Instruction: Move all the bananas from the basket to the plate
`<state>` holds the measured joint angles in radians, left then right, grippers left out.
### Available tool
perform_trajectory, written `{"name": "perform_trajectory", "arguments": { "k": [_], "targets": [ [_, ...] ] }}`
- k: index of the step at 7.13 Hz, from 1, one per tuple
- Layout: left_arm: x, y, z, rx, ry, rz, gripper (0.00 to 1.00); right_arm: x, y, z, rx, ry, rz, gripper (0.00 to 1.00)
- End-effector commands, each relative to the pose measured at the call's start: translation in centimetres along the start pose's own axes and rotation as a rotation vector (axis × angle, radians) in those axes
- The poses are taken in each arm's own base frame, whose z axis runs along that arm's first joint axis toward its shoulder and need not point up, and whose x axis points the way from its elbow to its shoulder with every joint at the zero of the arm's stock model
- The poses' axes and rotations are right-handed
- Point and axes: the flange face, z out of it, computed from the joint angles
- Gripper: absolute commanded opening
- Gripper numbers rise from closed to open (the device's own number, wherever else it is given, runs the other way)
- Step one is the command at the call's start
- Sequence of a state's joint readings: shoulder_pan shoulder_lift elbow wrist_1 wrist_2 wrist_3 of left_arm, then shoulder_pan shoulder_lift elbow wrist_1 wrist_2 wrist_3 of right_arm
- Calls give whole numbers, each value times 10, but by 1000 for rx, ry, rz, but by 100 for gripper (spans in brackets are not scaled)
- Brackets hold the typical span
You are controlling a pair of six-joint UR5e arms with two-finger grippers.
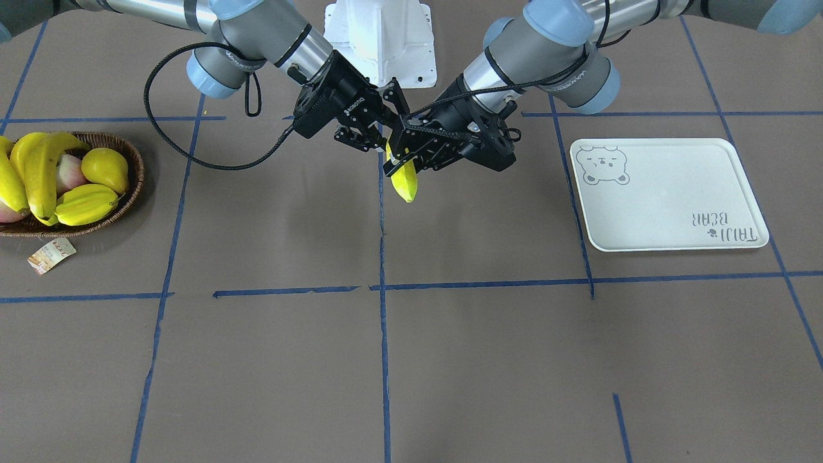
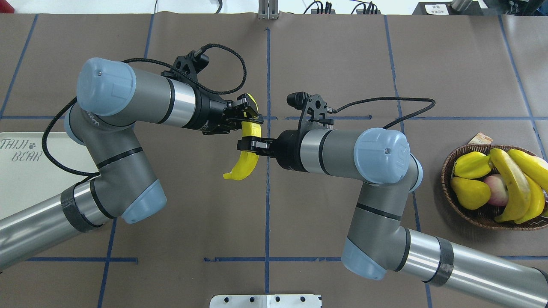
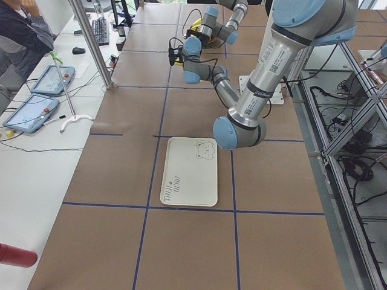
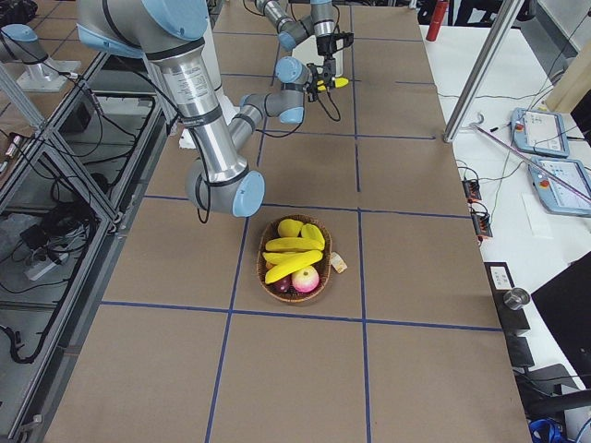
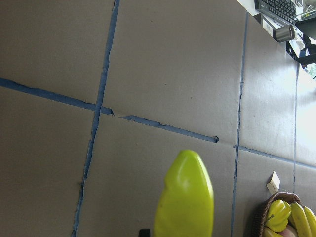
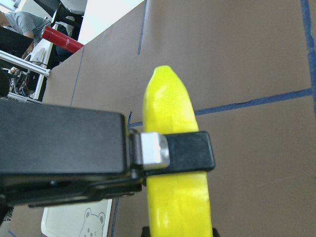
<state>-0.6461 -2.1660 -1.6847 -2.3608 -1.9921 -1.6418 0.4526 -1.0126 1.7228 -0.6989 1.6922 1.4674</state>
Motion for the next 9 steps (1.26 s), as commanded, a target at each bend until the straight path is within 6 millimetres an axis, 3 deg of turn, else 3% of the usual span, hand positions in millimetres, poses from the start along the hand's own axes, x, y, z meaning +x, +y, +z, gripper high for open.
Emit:
{"name": "perform_trajectory", "arguments": {
  "k": [1, 7, 8, 9],
  "targets": [
    [1, 1, -2, -1, 4, 1, 0, -1, 0, 0, 0, -1, 31, 99],
    [-10, -7, -3, 13, -17, -7, 0, -2, -2, -2, 4, -4, 32, 99],
    [-15, -22, -6, 44, -37, -23, 0, -2, -3, -2, 4, -4, 32, 99],
    [-40, -42, -14, 97, -86, -51, 0, 1, -2, -2, 1, 8, 34, 99]
  ]
}}
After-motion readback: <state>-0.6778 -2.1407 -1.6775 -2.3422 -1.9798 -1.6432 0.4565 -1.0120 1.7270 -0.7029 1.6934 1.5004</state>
